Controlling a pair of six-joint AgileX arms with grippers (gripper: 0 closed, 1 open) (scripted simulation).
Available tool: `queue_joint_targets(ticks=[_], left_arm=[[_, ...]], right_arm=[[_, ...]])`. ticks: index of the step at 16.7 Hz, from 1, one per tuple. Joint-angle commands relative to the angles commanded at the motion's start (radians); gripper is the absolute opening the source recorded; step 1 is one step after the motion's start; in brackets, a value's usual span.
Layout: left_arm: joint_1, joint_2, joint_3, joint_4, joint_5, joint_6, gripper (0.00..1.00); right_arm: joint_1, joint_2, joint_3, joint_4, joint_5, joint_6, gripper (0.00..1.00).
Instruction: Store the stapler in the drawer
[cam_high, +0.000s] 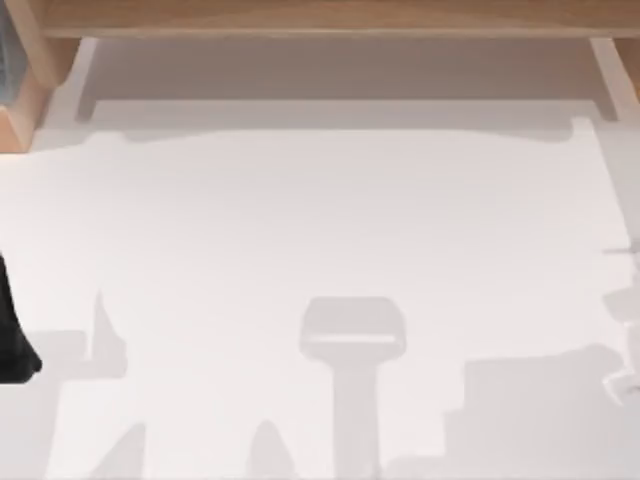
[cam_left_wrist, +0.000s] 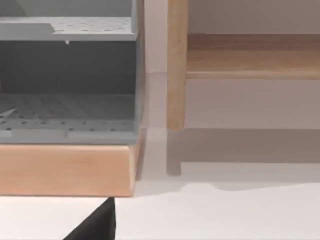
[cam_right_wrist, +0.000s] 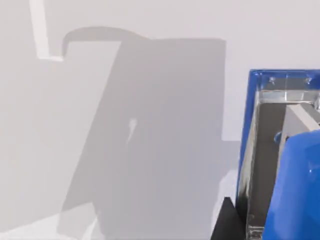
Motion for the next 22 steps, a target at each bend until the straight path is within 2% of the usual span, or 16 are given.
queue_joint_targets(ticks=[6, 10, 15, 22], left_arm=[[0.000, 0.000, 0.000, 0.000, 0.000, 0.000, 1.00], [0.000, 0.000, 0.000, 0.000, 0.000, 0.000, 1.00], [0.000, 0.000, 0.000, 0.000, 0.000, 0.000, 1.00], [0.000, 0.000, 0.000, 0.000, 0.000, 0.000, 1.00]], right_arm=[[-0.002, 0.001, 0.009, -0.002, 0.000, 0.002, 0.00], [-0.034, 0.012, 0.156, -0.048, 0.002, 0.002, 0.00], [-0.105, 0.139, 0.572, -0.172, 0.003, -0.002, 0.00], [-0.228, 0.617, 1.308, -0.393, 0.005, -0.001, 0.00]])
